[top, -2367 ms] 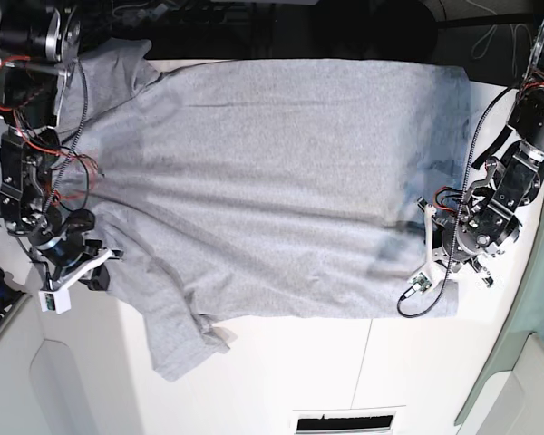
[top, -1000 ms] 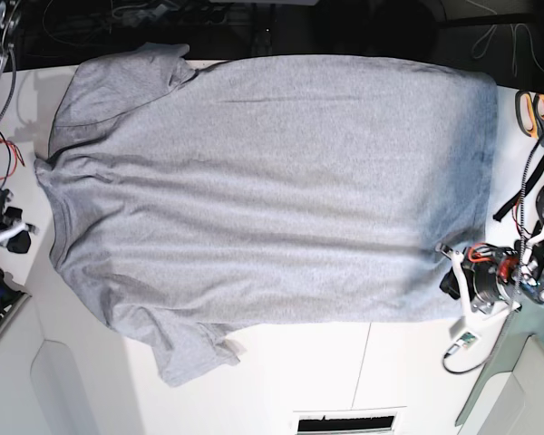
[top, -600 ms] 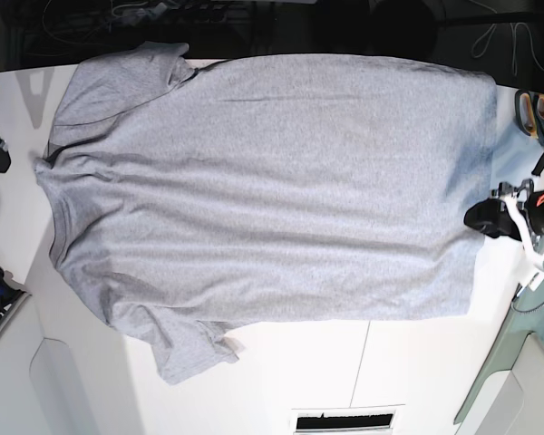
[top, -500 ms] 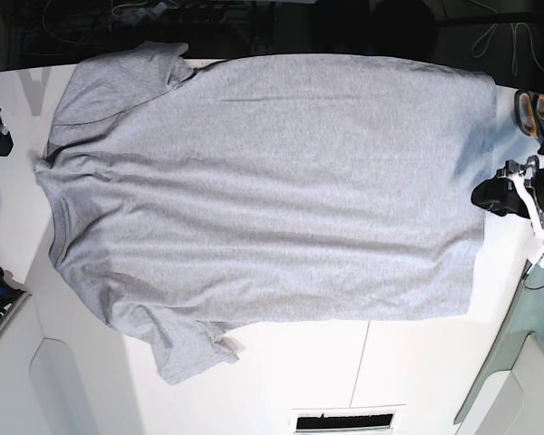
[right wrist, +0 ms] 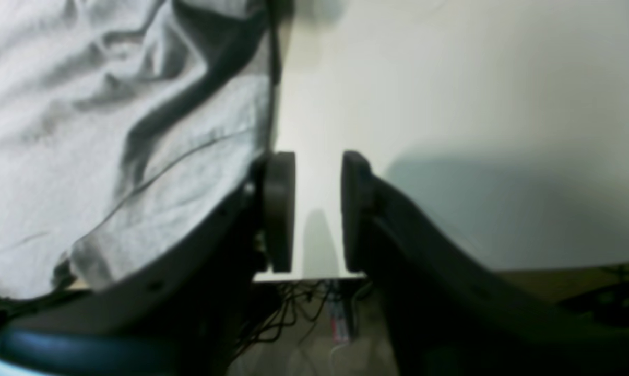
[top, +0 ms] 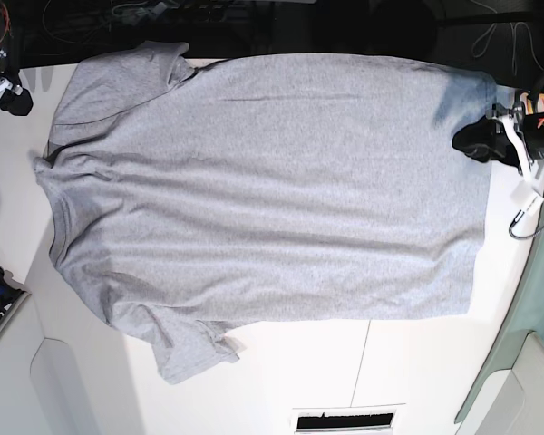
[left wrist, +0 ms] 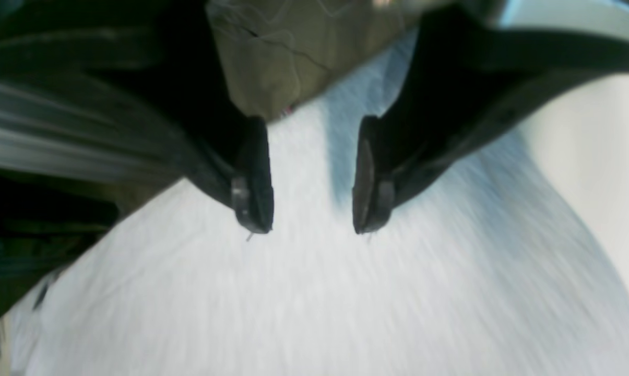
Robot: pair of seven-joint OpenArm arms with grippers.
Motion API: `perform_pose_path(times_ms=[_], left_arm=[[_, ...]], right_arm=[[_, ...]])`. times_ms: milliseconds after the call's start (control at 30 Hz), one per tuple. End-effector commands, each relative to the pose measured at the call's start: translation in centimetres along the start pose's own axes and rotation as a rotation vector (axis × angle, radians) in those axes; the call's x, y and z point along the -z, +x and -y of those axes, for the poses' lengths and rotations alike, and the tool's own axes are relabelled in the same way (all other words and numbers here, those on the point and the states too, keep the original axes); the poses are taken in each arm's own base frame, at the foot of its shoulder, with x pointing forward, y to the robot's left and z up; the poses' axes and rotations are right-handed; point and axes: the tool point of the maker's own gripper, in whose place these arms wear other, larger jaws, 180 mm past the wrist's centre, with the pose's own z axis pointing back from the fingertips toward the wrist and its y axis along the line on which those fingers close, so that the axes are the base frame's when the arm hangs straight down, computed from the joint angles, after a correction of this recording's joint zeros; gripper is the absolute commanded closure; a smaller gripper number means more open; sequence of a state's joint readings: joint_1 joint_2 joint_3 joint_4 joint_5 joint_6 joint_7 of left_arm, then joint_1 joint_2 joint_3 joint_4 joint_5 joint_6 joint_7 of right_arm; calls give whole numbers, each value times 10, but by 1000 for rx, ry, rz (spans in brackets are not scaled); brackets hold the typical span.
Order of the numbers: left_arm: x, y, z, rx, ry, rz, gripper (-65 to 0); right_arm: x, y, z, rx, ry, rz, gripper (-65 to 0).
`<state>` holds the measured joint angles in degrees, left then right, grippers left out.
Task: Layout the t-shirt on the table in an organized manner, then fold the t-shirt properly
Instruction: 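Grasp the shirt's long edge corners with both grippers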
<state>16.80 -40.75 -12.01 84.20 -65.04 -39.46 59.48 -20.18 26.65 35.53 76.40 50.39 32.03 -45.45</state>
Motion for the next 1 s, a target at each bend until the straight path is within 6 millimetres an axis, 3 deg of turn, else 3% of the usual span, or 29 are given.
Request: perform_pose_path(times_ms=[0,133,600,800,967], left_arm=[[-7,5,-3,20,11,14,-288],[-10,-11,-7,-3,28,-2,-288],[-21,-22,-13,-74,53,38,-289],[-49,-22,-36,-104,148,88,-334],[-64,-42,-52,-111,230,55,-334]], right_arm=[[-4,11,-3,-22,15,30,-182],[3,-1,-11,-14,35,5,-252],[45,-62,-78,-16,187,-121,-253],[54,-52,-92,-6,216,-89,-253],[59,-33,-98,-33,220,-57,-253]])
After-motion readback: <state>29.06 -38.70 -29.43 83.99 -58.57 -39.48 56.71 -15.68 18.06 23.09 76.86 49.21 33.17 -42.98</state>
